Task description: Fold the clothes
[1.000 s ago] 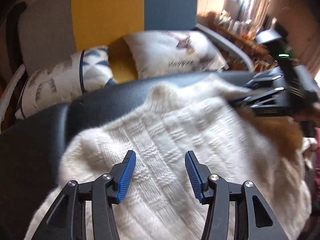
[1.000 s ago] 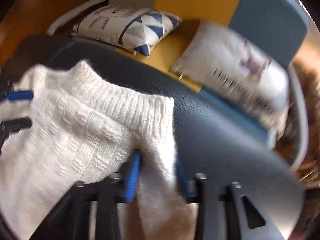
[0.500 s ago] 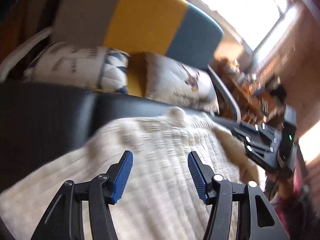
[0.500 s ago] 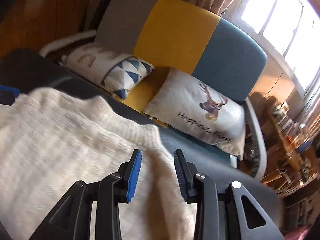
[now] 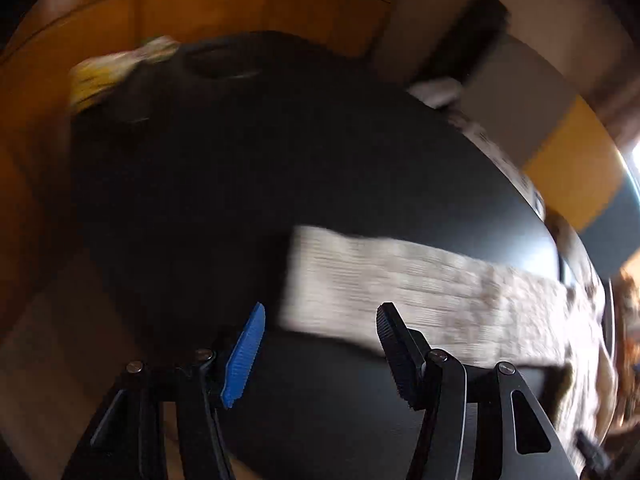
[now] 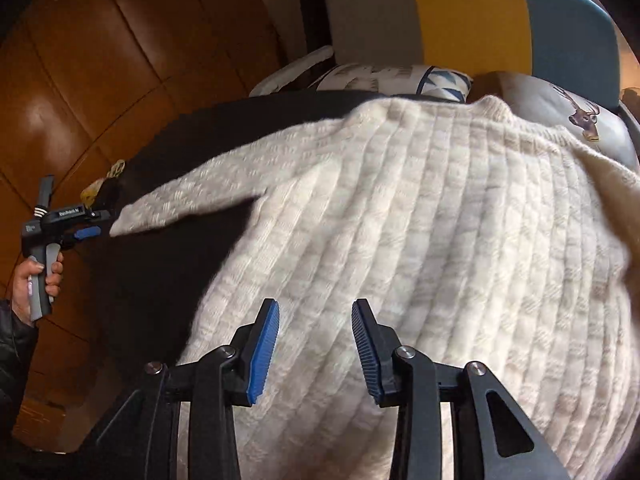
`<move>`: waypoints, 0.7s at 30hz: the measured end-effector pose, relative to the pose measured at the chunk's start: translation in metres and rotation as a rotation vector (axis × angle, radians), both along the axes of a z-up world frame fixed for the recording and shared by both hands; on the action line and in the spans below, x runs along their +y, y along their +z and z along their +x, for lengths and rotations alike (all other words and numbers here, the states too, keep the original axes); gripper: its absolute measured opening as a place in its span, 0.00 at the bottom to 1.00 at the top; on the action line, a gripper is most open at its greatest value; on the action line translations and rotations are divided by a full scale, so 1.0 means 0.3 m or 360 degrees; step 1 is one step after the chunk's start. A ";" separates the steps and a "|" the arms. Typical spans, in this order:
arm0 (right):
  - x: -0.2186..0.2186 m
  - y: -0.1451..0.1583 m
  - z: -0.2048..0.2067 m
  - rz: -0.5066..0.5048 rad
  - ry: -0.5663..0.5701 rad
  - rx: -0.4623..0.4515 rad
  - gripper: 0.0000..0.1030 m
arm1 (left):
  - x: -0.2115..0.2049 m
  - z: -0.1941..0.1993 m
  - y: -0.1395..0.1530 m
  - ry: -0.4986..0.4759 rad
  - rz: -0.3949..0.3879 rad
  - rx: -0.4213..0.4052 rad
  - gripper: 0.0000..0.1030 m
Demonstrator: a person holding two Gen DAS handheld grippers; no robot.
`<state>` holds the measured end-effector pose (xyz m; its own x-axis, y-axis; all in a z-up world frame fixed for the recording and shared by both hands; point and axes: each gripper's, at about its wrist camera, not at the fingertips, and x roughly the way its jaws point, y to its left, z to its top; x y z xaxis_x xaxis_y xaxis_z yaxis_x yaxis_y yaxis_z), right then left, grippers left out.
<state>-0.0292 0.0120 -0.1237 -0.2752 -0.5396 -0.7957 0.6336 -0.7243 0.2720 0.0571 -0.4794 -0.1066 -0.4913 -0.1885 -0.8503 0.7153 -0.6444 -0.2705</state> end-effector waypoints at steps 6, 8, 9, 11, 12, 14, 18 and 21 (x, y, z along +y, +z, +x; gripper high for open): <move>-0.003 -0.044 0.055 0.0049 -0.0053 -0.0035 0.38 | -0.128 0.083 -0.067 0.0104 0.0193 0.0035 0.60; 0.014 -0.046 0.047 0.0053 -0.0058 -0.0053 0.38 | -0.137 0.059 -0.090 0.0082 0.0265 0.0069 0.60; 0.019 -0.047 0.043 0.0054 -0.0062 -0.0058 0.38 | -0.129 0.031 -0.097 0.0050 0.0254 0.0055 0.60; 0.023 -0.051 0.042 0.0057 -0.0071 -0.0060 0.38 | -0.106 -0.023 -0.105 -0.0011 0.0202 0.0006 0.63; 0.021 -0.052 0.042 0.0062 -0.0067 -0.0060 0.38 | -0.092 -0.049 -0.106 -0.0039 0.0163 -0.0028 0.69; 0.013 -0.054 0.041 0.0079 -0.0049 -0.0055 0.40 | -0.057 -0.093 -0.111 -0.0086 0.0066 -0.0107 0.73; 0.007 -0.052 0.036 0.0066 -0.0048 -0.0066 0.47 | 0.057 -0.163 -0.111 -0.0234 -0.0171 -0.0224 0.28; 0.010 -0.047 0.026 0.0024 -0.0058 -0.0095 0.47 | 0.044 -0.182 -0.103 -0.0148 -0.0096 -0.0178 0.12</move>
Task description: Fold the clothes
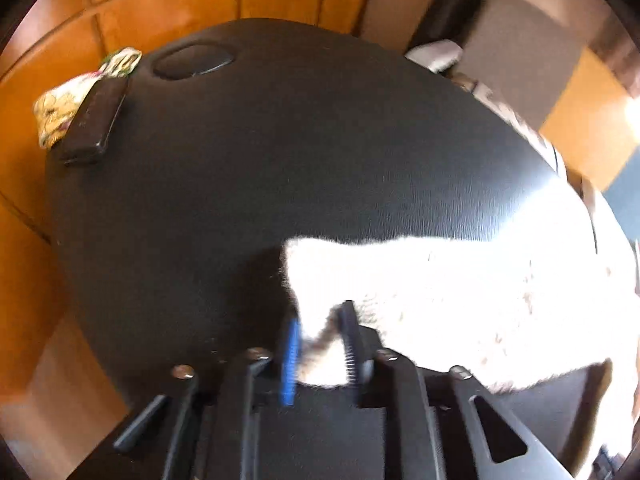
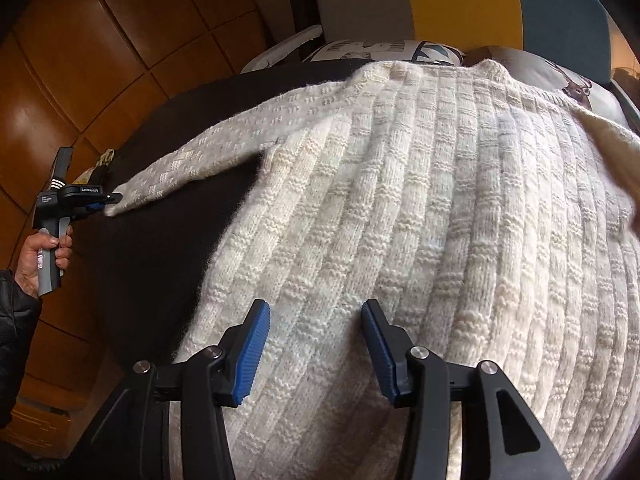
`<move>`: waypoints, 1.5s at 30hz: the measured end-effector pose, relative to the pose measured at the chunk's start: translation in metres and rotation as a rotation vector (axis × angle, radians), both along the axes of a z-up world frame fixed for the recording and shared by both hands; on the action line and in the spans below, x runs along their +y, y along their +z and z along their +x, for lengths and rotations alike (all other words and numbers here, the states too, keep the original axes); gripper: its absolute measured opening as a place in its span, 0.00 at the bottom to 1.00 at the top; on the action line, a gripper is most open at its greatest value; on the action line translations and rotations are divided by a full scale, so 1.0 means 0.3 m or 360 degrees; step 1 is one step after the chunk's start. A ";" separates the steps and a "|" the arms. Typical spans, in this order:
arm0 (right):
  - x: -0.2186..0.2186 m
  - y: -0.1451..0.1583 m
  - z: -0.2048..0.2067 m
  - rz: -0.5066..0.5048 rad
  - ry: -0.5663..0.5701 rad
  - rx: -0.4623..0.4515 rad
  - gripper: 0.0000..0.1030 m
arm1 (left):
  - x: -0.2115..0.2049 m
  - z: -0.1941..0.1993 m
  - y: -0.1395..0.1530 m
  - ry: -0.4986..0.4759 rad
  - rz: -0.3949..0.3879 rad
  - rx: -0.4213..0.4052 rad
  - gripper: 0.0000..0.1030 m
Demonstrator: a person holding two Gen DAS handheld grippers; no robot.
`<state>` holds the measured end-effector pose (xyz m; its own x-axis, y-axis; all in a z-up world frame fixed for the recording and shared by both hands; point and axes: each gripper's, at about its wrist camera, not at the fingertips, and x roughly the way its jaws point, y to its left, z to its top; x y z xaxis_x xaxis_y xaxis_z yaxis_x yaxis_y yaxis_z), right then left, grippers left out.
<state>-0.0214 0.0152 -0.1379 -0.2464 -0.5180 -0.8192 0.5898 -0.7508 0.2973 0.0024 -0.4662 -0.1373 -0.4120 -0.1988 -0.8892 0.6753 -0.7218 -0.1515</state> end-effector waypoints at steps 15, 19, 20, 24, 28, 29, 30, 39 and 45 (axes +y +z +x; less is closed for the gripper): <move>0.047 0.001 -0.055 -0.0247 -0.0159 -0.0161 0.57 | -0.167 -0.120 0.064 0.0260 0.0073 0.0063 0.19; 0.251 0.058 -0.026 -0.0372 -0.0254 -0.0105 0.57 | -0.002 0.040 0.155 -0.0011 0.0270 0.0346 0.33; 0.320 0.070 -0.016 -0.0379 -0.0301 -0.0085 0.57 | 0.069 0.073 0.163 -0.0141 0.0340 0.0385 0.36; 0.603 0.123 0.017 -0.0297 -0.0516 -0.0014 0.58 | 0.423 0.180 0.161 -0.0702 0.0486 0.0432 0.39; 0.894 0.109 0.067 -0.0133 -0.0737 -0.0039 0.59 | 0.768 0.255 0.106 -0.1127 0.0465 0.0308 0.39; 0.956 0.096 0.080 -0.0123 -0.0778 -0.0060 0.59 | 0.837 0.275 0.097 -0.1184 0.0433 0.0280 0.39; 1.006 0.083 0.093 -0.0113 -0.0812 -0.0081 0.59 | 0.887 0.291 0.084 -0.1216 0.0414 0.0257 0.39; 1.063 -0.016 0.139 0.0064 -0.0797 -0.0072 0.59 | 1.117 0.351 0.044 -0.1300 0.0349 0.0131 0.56; 0.917 0.014 0.165 0.0404 -0.0602 0.0106 0.12 | 1.077 0.232 0.054 -0.1315 0.0218 0.0068 0.11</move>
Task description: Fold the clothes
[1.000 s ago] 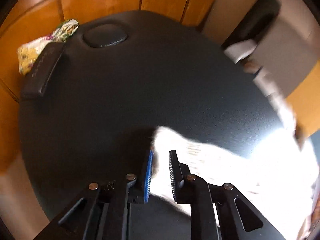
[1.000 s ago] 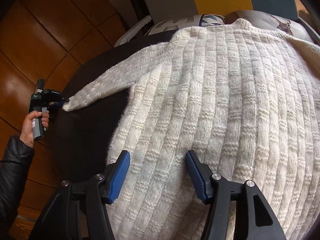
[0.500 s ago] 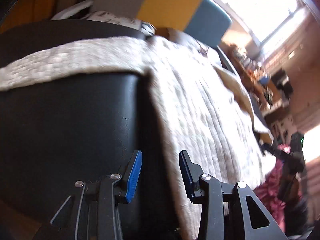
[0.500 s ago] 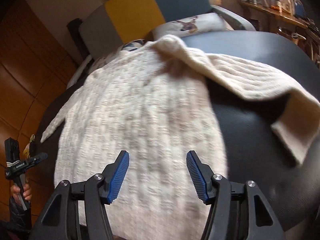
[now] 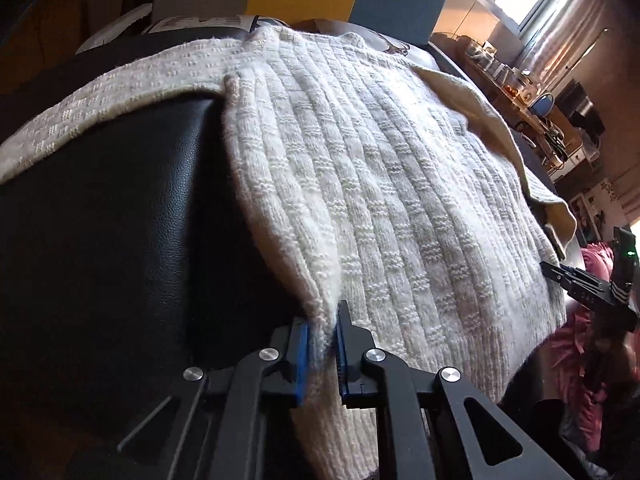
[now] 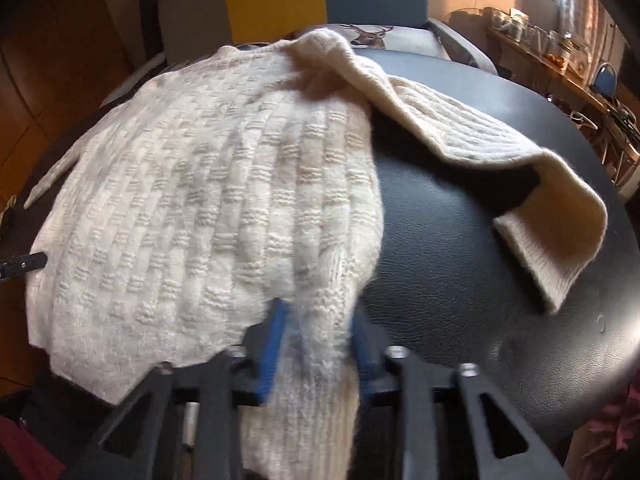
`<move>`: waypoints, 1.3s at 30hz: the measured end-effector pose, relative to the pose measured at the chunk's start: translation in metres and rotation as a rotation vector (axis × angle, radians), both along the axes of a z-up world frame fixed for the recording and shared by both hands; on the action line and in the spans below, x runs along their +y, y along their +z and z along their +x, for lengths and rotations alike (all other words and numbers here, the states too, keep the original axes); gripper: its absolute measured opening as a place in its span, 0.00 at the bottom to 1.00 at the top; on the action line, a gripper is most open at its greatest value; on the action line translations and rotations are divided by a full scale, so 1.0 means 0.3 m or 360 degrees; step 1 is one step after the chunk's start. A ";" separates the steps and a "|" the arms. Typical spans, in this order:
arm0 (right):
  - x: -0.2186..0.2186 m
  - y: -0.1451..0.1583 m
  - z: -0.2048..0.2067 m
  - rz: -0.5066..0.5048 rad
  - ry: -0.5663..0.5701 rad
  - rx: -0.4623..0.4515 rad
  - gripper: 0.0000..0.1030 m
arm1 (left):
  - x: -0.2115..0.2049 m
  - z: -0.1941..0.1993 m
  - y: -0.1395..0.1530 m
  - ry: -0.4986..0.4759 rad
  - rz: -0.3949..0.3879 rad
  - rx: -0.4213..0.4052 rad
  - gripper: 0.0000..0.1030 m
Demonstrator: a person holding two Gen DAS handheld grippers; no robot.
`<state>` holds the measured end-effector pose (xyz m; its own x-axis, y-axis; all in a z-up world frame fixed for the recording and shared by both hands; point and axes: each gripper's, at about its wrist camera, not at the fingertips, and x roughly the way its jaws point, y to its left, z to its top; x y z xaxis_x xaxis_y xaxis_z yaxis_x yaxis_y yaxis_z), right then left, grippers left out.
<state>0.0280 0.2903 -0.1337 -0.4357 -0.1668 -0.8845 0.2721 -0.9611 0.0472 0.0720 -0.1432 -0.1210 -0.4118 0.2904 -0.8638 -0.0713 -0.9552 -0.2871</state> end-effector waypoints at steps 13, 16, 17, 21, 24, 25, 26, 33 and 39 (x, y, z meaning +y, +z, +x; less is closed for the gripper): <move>0.092 0.127 -0.005 -0.0331 -0.0094 0.0019 0.28 | -0.141 -0.084 0.140 0.0153 0.0154 0.0072 0.21; 0.038 0.159 -0.089 -0.0440 -0.0089 0.0051 0.30 | -0.085 -0.142 0.170 0.0111 0.0185 0.0161 0.40; 0.015 0.147 -0.116 -0.0445 -0.0097 0.0031 0.30 | -0.055 -0.165 0.158 0.0078 0.0153 0.0146 0.40; -0.047 0.035 -0.178 -0.0467 -0.0153 -0.0150 0.31 | 0.054 -0.231 0.023 -0.0048 0.0012 0.0014 0.39; -0.005 -0.001 -0.145 -0.0525 -0.0170 -0.0142 0.31 | 0.065 -0.233 -0.024 -0.0040 -0.0016 0.0002 0.39; 0.021 0.006 -0.127 -0.0559 -0.0177 -0.0115 0.31 | 0.057 -0.235 -0.012 -0.0027 0.0012 -0.0014 0.39; 0.053 0.024 -0.107 -0.0572 -0.0195 -0.0067 0.31 | 0.054 -0.244 0.003 -0.0012 0.0061 -0.0005 0.39; 0.412 0.133 -0.003 -0.0149 -0.0672 0.0250 0.31 | 0.176 -0.327 0.073 -0.0080 0.0217 0.0048 0.41; 0.729 0.079 0.008 -0.0614 -0.1090 0.0248 0.31 | 0.368 -0.376 0.051 -0.0229 0.0250 0.0004 0.41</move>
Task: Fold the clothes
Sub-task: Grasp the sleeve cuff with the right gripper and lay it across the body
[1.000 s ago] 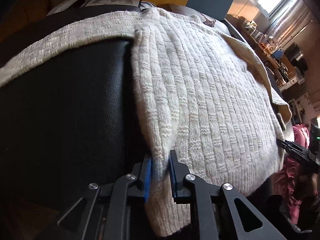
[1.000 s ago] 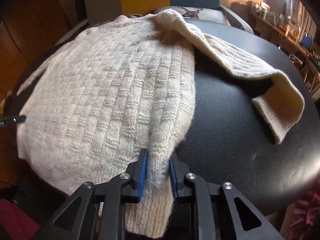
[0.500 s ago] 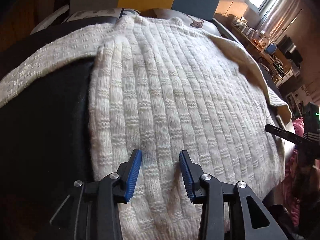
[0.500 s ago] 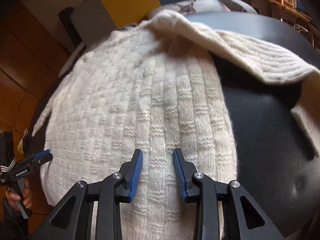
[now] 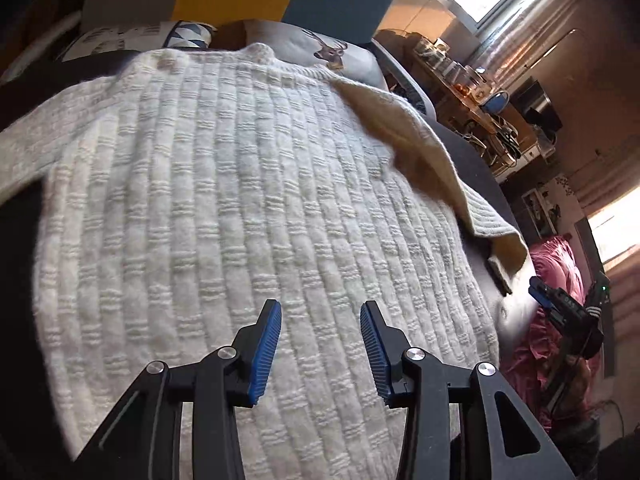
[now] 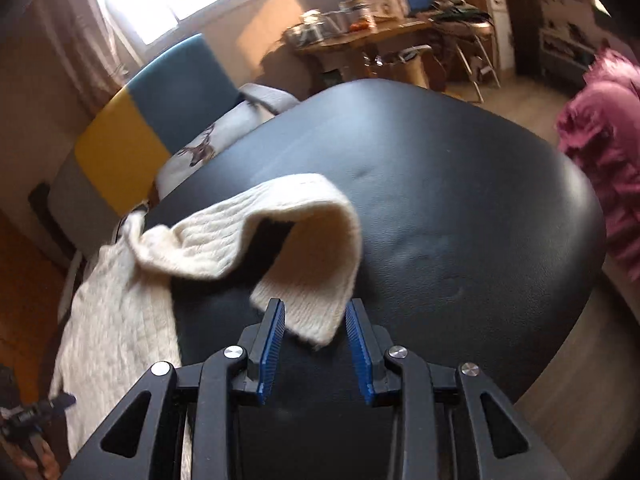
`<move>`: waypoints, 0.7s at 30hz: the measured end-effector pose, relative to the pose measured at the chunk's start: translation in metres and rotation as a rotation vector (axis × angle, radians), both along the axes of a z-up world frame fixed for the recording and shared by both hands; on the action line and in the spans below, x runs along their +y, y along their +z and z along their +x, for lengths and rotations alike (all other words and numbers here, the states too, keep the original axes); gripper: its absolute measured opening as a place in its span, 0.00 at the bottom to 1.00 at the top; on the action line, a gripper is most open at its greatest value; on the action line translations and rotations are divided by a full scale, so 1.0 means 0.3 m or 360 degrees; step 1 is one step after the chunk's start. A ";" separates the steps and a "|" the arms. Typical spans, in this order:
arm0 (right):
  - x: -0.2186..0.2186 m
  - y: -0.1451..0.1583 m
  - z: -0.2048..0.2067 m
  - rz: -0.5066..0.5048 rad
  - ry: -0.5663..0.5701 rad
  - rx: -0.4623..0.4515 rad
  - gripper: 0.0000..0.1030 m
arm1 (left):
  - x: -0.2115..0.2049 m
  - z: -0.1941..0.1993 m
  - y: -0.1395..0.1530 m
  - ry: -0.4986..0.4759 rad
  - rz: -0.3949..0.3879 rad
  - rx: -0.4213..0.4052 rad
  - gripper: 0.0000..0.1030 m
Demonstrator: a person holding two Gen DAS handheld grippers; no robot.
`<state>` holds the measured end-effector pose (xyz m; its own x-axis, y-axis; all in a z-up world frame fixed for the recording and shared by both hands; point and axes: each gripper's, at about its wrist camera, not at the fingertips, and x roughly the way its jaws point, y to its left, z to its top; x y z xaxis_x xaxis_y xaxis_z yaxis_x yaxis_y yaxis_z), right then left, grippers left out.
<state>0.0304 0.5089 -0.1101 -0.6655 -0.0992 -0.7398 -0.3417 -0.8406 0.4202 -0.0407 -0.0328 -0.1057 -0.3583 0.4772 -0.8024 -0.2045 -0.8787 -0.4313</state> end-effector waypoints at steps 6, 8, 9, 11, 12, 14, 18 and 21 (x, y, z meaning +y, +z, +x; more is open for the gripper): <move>0.065 -0.084 -0.086 -0.0143 -0.0053 -0.0020 0.31 | 0.104 0.000 -0.052 -0.0114 -0.0058 -0.0062 0.41; 0.058 -0.103 -0.107 -0.0132 -0.0060 -0.0031 0.31 | 0.111 0.005 -0.071 -0.0122 -0.0079 -0.0074 0.41; 0.054 -0.111 -0.109 -0.0160 -0.0058 -0.0001 0.31 | 0.113 0.005 -0.079 -0.0122 -0.0084 -0.0075 0.41; 0.054 -0.127 -0.104 -0.0229 -0.0056 0.0027 0.32 | 0.108 0.005 -0.081 -0.0113 -0.0059 -0.0073 0.41; 0.059 -0.130 -0.103 -0.0255 -0.0044 0.0029 0.32 | 0.106 0.002 -0.084 -0.0108 -0.0046 -0.0079 0.42; 0.065 -0.133 -0.107 -0.0286 -0.0009 0.0023 0.32 | 0.104 -0.001 -0.087 -0.0102 -0.0024 -0.0086 0.44; 0.033 -0.107 -0.139 -0.0039 0.0027 -0.0130 0.06 | 0.105 0.000 -0.087 -0.0105 -0.0006 -0.0085 0.46; -0.020 -0.069 -0.146 0.0091 0.0099 -0.0124 0.06 | 0.104 0.006 -0.088 -0.0117 -0.0001 -0.0073 0.48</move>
<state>-0.0134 0.5028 -0.1309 -0.5997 -0.0948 -0.7946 -0.3177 -0.8831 0.3452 -0.0387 -0.0016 -0.1322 -0.2850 0.5003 -0.8176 -0.2487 -0.8624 -0.4410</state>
